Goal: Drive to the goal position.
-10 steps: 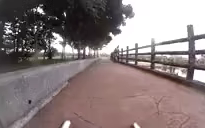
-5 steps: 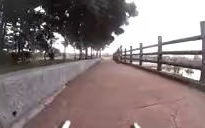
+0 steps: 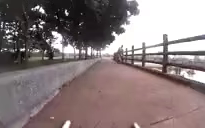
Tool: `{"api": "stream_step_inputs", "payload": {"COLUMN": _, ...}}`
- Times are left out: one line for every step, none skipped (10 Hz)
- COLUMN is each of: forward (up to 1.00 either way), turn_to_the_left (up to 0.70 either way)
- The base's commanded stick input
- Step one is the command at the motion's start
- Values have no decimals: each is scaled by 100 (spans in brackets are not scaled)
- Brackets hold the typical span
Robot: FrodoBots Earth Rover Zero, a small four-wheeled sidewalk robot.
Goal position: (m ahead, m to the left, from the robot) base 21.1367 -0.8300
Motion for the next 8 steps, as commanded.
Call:
{"api": "stream_step_inputs", "payload": {"forward": 70, "turn_to_the_left": 1}}
{"api": "stream_step_inputs", "payload": {"forward": 70, "turn_to_the_left": 1}}
{"api": "stream_step_inputs", "payload": {"forward": 70, "turn_to_the_left": 1}}
{"api": "stream_step_inputs", "payload": {"forward": 70, "turn_to_the_left": 36}}
{"api": "stream_step_inputs", "payload": {"forward": 70, "turn_to_the_left": 29}}
{"api": "stream_step_inputs", "payload": {"forward": 70, "turn_to_the_left": 1}}
{"api": "stream_step_inputs", "payload": {"forward": 70, "turn_to_the_left": 1}}
{"api": "stream_step_inputs", "payload": {"forward": 70, "turn_to_the_left": 1}}
